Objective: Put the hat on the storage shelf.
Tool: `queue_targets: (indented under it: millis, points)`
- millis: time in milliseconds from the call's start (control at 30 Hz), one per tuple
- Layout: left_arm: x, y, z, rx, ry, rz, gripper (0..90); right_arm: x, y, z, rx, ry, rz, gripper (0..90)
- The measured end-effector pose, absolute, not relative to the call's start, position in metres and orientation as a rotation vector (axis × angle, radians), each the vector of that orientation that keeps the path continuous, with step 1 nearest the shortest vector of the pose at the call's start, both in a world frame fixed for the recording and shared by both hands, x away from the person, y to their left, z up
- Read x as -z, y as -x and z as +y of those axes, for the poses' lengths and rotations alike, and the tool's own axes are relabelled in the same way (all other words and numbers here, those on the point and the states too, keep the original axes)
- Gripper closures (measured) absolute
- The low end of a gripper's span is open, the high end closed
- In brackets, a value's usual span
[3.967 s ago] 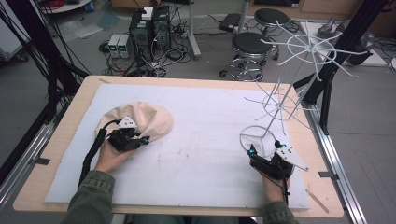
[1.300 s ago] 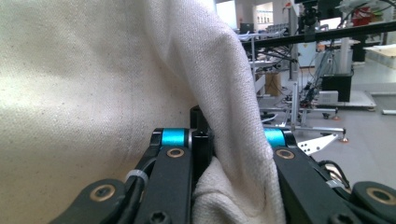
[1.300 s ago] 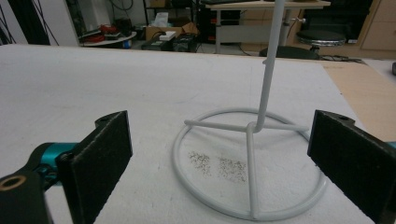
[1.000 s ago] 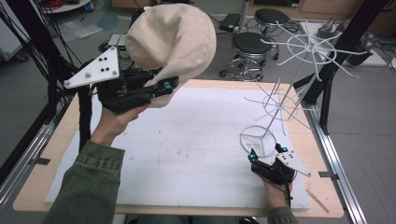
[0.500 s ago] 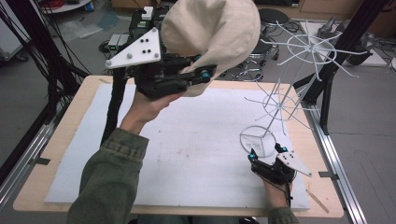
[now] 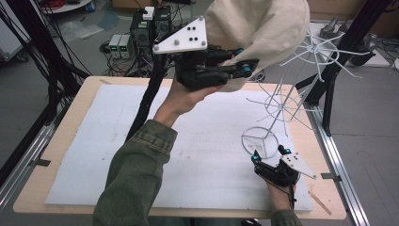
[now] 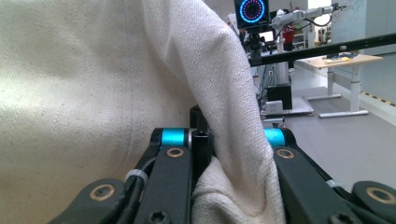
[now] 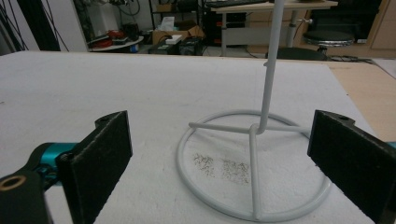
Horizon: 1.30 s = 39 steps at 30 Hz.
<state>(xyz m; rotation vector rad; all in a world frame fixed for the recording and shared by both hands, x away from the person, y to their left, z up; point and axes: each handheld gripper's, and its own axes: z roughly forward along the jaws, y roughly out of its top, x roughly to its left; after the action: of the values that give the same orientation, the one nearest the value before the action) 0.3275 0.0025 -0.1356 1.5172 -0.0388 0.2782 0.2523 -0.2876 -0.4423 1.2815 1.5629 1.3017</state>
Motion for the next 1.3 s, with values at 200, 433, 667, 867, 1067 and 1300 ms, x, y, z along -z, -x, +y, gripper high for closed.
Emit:
queue_targets:
  millis: [200,433,667,867,1067,1300]
  points:
    - [0.138,-0.331,-0.012,-0.250,-1.509,-0.033,79.7,0.442,-0.252,-0.288,-1.300,-1.284,1.563,5.6]
    - [0.143,-0.335,-0.022,-0.219,-1.506,-0.022,79.6,0.443,-0.252,-0.288,-1.303,-1.287,1.563,5.6]
    - [0.148,-0.339,-0.033,-0.201,-1.506,-0.010,79.3,0.443,-0.253,-0.288,-1.300,-1.282,1.569,5.6]
    - [0.152,-0.344,-0.040,-0.176,-1.482,0.008,79.2,0.443,-0.254,-0.287,-1.304,-1.280,1.569,5.6]
    - [0.158,-0.344,-0.050,-0.148,-1.501,0.013,78.6,0.443,-0.255,-0.287,-1.304,-1.275,1.575,5.6]
    - [0.165,-0.339,-0.064,-0.139,-1.549,0.002,77.3,0.443,-0.255,-0.286,-1.301,-1.275,1.577,5.6]
